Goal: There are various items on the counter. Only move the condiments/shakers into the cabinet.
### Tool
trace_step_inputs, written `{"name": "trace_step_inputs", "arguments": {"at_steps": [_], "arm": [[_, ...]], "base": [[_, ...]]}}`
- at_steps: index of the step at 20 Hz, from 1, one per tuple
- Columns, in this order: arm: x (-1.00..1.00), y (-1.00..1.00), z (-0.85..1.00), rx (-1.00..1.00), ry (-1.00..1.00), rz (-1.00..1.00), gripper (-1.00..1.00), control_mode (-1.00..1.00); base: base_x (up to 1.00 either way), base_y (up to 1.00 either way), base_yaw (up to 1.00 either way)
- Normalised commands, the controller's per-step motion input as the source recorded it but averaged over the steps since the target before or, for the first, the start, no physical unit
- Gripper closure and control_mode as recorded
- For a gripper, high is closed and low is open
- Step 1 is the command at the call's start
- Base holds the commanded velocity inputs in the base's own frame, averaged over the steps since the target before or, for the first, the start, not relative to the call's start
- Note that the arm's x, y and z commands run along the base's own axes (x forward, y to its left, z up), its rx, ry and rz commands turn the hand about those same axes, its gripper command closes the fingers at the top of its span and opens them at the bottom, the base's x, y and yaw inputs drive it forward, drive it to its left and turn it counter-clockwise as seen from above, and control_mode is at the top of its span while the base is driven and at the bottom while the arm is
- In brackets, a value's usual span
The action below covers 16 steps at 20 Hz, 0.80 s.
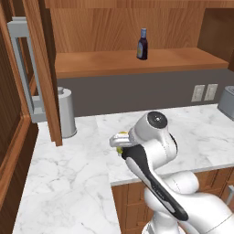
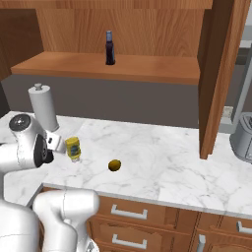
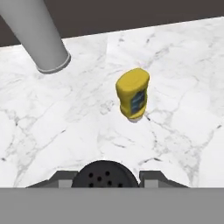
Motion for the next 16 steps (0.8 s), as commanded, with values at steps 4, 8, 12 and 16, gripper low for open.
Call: {"name": "trace_step_inputs", "arguments": {"at_steps": [4,8,12,16], "arm": [[0.0,0.0,1.0,-0.04,-0.08,0.01,1.0,-1.0],[-0.01,0.0,1.0,-0.07,-0.04,0.0,1.0,-1.0],[-0.01,0.0,1.0,-0.12,-0.05,0.0,1.0,-1.0],[0.0,-0.06,1.0,0.0,-0.01,0.04,1.0,-1.0]], "base": [[0.0,0.0,0.0],[0.0,0.0,0.0],[0.0,0.0,0.0],[0.0,0.0,0.0]]}}
